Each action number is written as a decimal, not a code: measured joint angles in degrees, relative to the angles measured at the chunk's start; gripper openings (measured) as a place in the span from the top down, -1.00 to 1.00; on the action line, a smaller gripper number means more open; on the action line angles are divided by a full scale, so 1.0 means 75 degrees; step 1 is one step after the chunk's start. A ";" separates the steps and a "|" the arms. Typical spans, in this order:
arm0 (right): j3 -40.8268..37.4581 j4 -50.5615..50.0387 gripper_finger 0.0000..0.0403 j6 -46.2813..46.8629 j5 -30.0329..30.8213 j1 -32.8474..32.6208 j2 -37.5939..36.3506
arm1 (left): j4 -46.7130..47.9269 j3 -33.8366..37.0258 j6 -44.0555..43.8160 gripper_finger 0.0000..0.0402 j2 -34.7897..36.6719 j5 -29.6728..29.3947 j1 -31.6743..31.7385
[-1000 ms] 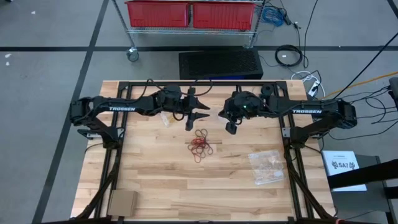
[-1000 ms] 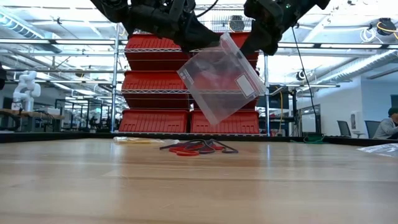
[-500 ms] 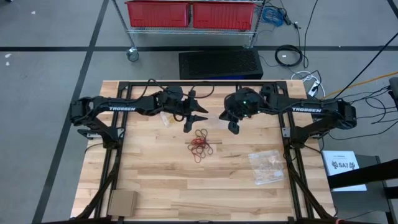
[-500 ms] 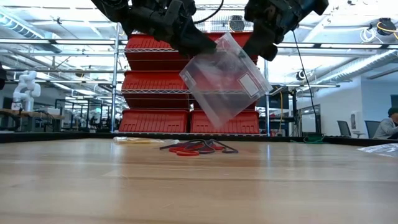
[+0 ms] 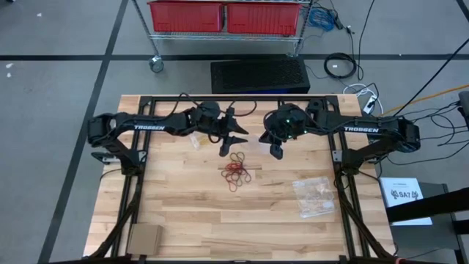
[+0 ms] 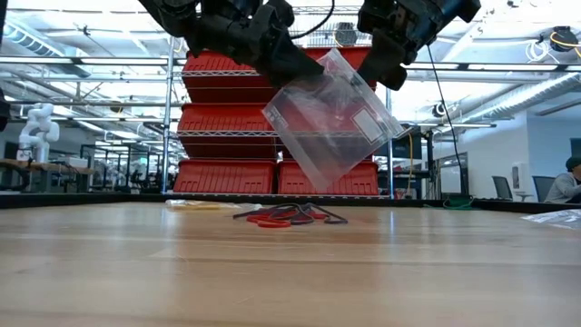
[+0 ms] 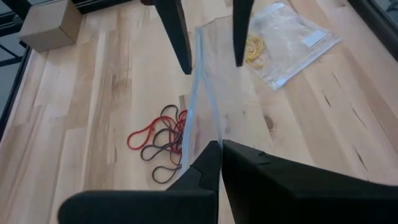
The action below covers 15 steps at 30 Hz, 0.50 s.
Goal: Sort rubber bands
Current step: Open the top right transparent zip bag
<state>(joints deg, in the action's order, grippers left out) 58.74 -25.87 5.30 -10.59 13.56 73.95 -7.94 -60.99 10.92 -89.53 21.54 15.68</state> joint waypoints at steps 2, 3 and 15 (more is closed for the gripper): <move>0.0001 -0.0041 1.00 0.0003 0.0008 0.0000 0.0000 | -0.0010 -0.0049 0.0003 0.31 -0.0010 -0.0008 0.0000; 0.0001 -0.0067 1.00 0.0003 0.0011 0.0000 0.0000 | -0.0016 -0.0071 0.0003 0.34 -0.0010 -0.0029 0.0000; 0.0003 -0.0125 1.00 -0.0015 0.0044 0.0103 0.0000 | 0.0112 -0.0096 0.0490 0.96 -0.0010 -0.0081 0.0000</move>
<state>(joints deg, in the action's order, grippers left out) 58.76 -26.81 5.19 -10.26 14.33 73.95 -7.09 -61.71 14.59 -89.60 20.93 15.68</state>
